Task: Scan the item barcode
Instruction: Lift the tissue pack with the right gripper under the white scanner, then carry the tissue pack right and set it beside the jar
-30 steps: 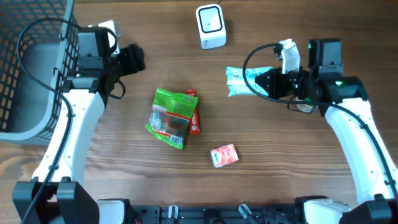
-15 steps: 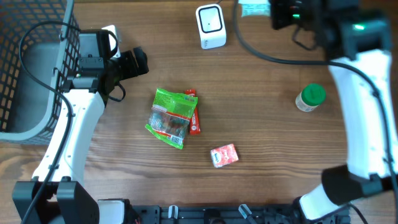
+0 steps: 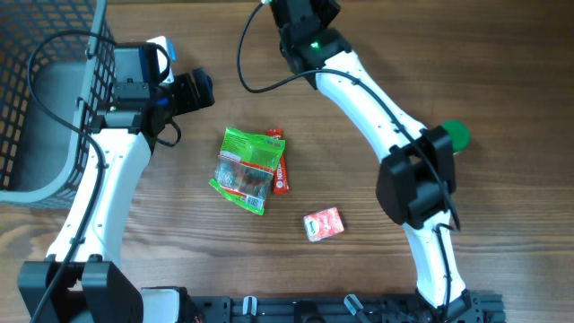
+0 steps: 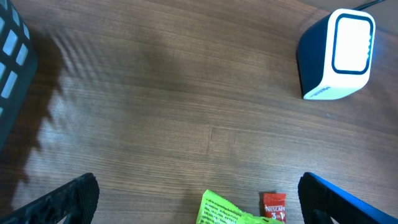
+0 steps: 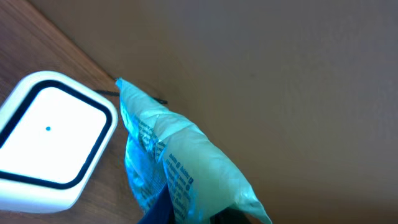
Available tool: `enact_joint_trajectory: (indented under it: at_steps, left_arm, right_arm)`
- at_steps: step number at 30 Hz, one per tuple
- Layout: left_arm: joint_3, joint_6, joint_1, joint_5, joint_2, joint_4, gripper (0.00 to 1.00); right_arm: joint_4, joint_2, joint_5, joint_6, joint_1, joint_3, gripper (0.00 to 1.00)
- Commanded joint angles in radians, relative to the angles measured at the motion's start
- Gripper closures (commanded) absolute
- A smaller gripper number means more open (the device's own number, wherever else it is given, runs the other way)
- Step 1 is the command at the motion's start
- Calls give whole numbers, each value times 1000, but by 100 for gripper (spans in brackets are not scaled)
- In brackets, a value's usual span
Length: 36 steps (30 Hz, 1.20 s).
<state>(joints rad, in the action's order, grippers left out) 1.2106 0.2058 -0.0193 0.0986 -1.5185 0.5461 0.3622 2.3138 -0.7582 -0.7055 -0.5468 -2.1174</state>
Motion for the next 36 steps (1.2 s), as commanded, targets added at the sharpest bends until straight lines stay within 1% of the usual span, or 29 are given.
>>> enact_joint_trajectory:
  at_steps: [1, 5, 9, 10, 11, 13, 15, 17, 20, 21, 26, 27, 32, 35, 36]
  left_arm:
    - [-1, -16, 5, 8, -4, -2, 0]
    - [-1, -16, 5, 8, -4, -2, 0]
    - [-1, -16, 5, 8, -4, -2, 0]
    - [-1, -16, 5, 8, -4, -2, 0]
    - [-1, -16, 5, 8, -4, -2, 0]
    - [-1, -16, 5, 8, -4, -3, 0]
    - [-1, -16, 5, 8, -4, -2, 0]
    - [-1, -16, 5, 8, -4, -2, 0]
    - [-1, -16, 5, 8, -4, -2, 0]
    - [-1, -16, 5, 8, -4, -3, 0]
    - [-1, -16, 5, 8, -4, -3, 0]
    - [-1, -16, 5, 8, -4, -2, 0]
    - [-1, -16, 5, 8, -4, -3, 0]
    - [-1, -16, 5, 8, -4, -2, 0]
    - [-1, -16, 5, 8, -4, -3, 0]
  right_arm:
    - [-29, 54, -73, -28, -20, -17, 96]
    - [-57, 118, -84, -21, -32, -16, 96]
    - [-62, 145, -118, -30, -34, -16, 96]
    - [-63, 145, -118, -43, -35, -16, 96]
    - [-74, 145, -127, -93, -40, -16, 96]
    - [-156, 145, -192, -140, -45, -16, 96]
    - [-227, 145, -215, -177, -45, -16, 96]
    - [-220, 145, -215, -156, -46, -16, 96]
    - [-114, 150, -153, -46, -48, -16, 96]
    - [-100, 153, -150, -30, -48, -11, 96]
    - [-99, 158, -143, -24, -49, 69, 96]
    - [-98, 158, -142, -4, -49, 78, 96]
    - [-95, 156, -140, 3, -51, 75, 96]
    - [-90, 95, -130, 5, -46, 70, 96]
    - [-71, 48, -115, 28, -41, 70, 96]
